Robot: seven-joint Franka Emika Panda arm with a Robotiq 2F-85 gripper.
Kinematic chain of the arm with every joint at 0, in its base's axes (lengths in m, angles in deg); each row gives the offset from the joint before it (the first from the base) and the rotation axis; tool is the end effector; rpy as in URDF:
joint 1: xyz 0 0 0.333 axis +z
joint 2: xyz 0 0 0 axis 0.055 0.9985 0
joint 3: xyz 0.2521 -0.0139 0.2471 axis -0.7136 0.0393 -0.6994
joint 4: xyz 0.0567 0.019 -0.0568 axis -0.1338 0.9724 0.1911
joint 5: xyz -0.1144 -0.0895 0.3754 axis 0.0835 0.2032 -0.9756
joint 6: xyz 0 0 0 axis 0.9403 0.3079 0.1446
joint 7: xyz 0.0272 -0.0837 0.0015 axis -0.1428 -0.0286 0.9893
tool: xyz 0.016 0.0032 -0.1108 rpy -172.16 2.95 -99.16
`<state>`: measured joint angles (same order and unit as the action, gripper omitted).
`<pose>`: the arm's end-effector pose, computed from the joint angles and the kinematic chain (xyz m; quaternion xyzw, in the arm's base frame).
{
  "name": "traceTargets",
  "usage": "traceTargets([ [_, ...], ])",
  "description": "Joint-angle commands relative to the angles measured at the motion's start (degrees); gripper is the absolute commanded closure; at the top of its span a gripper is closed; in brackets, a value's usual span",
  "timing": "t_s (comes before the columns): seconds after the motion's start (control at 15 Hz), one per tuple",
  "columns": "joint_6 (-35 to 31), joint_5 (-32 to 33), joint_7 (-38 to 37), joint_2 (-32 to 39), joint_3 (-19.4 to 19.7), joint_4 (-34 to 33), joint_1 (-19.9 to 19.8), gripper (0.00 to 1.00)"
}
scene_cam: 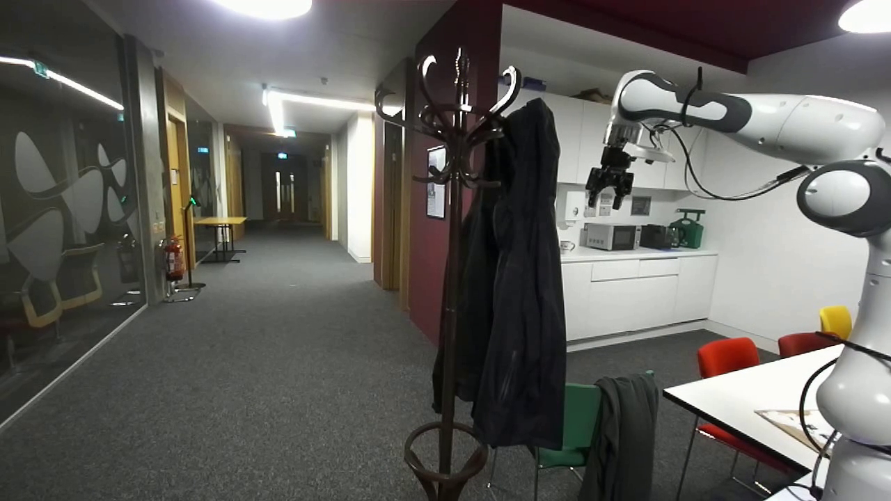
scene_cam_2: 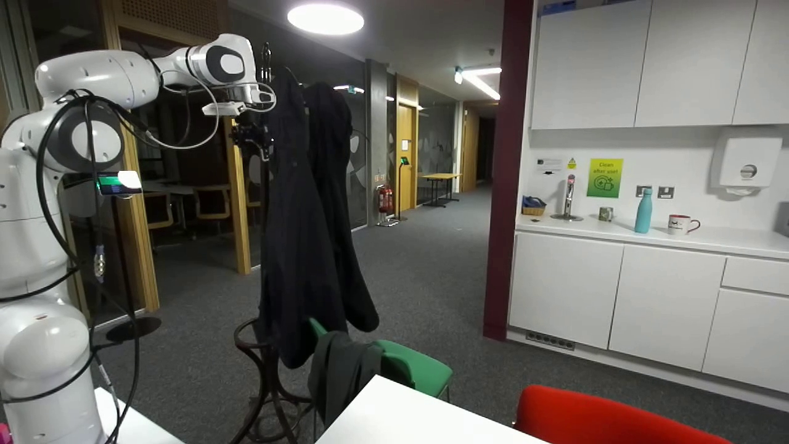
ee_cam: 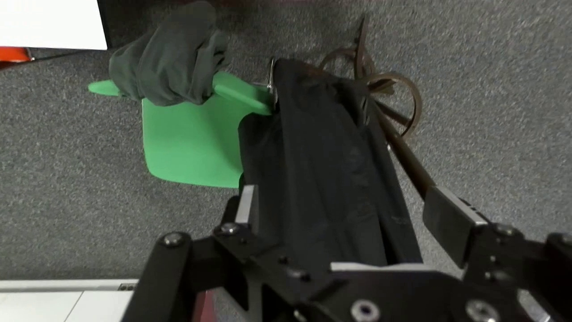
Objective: Remove the grey hoodie from the coat hanger and put it on the green chair
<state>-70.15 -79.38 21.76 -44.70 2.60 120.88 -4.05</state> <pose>0.5364 0.0542 0.7967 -0.9962 -0.0024 -0.0847 0.0186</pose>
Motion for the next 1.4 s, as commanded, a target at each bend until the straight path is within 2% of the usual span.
traceTargets([
  [0.0,3.27,-3.37,0.83,-5.59,-0.18,7.32,0.28,0.00],
  [0.33,3.38,-0.92,1.15,-12.72,-0.39,15.57,0.70,0.00],
  [0.53,3.71,-1.68,1.66,-17.50,0.16,20.67,0.68,0.00],
  [0.6,3.88,-1.00,1.00,-18.17,3.37,21.63,4.39,0.00],
  [1.0,8.72,-1.73,1.02,-19.88,8.19,27.65,5.78,0.00],
  [1.13,8.51,-1.33,2.06,-20.34,9.24,29.28,5.96,0.00],
  [1.27,7.77,-1.48,3.97,-20.43,10.02,29.85,6.21,0.00],
  [1.33,8.40,-1.38,1.49,-17.90,9.47,27.18,6.15,0.00],
])
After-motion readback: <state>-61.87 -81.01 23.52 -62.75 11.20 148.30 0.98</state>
